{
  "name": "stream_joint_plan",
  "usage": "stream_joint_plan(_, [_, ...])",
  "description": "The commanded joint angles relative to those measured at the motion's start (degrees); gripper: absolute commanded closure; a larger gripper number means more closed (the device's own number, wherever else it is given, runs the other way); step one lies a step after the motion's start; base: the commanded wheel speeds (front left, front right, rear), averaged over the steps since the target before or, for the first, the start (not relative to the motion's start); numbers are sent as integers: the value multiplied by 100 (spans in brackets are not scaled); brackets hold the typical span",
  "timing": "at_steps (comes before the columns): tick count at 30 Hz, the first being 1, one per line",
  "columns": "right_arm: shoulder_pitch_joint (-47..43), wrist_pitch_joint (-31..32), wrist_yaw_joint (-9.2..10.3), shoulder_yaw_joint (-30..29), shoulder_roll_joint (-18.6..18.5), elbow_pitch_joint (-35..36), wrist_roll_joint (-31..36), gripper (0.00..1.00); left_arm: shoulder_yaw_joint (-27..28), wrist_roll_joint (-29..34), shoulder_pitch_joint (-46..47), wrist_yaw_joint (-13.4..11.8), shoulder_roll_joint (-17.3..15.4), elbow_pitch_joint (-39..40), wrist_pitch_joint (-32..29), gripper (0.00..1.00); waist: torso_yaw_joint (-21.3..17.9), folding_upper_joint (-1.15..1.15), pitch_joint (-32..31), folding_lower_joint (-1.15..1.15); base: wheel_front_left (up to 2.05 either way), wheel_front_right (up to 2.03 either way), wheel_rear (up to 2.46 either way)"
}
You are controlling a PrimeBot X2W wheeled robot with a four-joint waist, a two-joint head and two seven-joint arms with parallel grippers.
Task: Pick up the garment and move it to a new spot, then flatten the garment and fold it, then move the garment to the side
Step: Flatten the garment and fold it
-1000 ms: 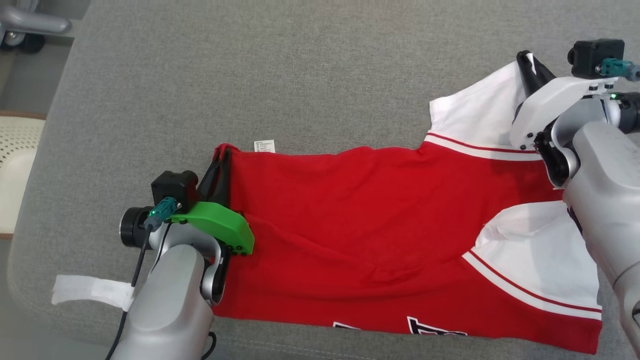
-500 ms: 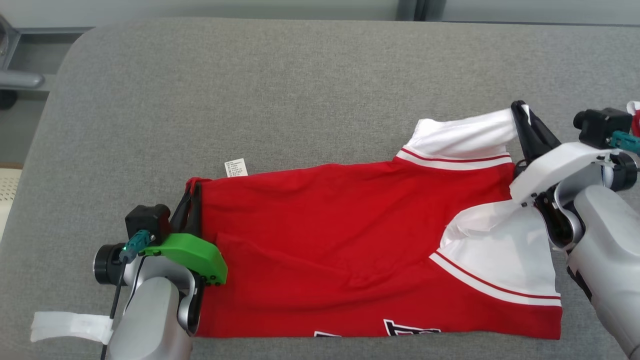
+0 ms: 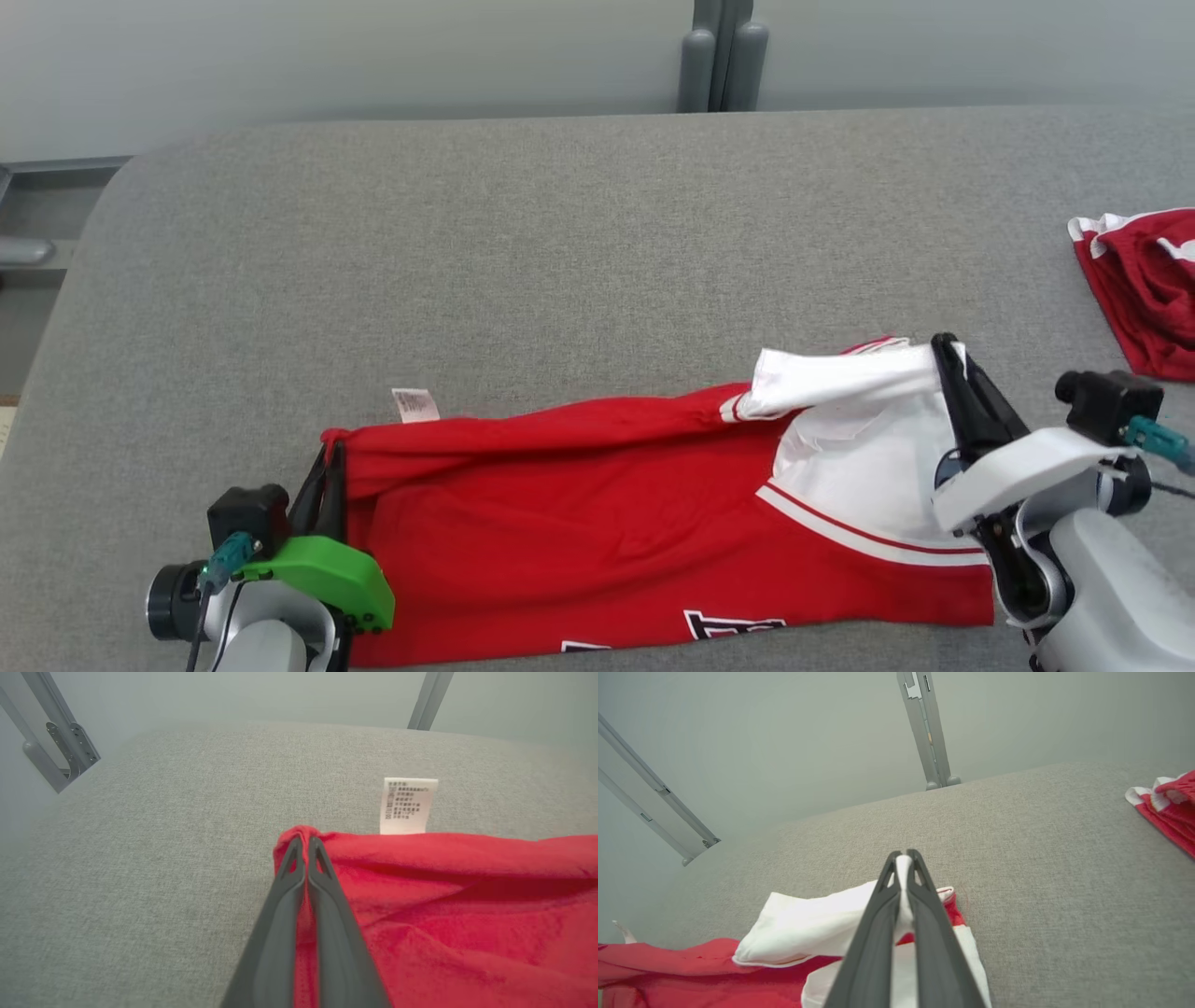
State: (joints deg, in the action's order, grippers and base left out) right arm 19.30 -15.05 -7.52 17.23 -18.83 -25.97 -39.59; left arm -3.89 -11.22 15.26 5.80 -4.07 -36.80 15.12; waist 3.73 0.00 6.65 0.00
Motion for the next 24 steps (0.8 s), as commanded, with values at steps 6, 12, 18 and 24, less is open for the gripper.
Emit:
stream_joint_plan(6, [-729, -12, 8, -345, 304, 198, 82, 100, 180, 59, -446, 64, 38, 111, -2, 100, -170, 0, -307, 0, 0, 0, 0])
stream_joint_plan(12, [-1046, -13, 8, -590, 468, 347, 276, 100, 257, 57, -714, 90, 68, 154, -2, 100, -221, 0, -404, 0, 0, 0, 0])
stream_joint_plan(18, [-1245, -13, 8, -794, 623, 579, 444, 100, 367, 13, -901, 94, 90, 257, -2, 100, -269, 0, -492, 0, 0, 0, 0])
stream_joint_plan(24, [-1444, -13, 8, -933, 695, 914, 623, 100, 458, 38, -1098, 106, 104, 332, -2, 100, -314, 0, -568, 0, 0, 0, 0])
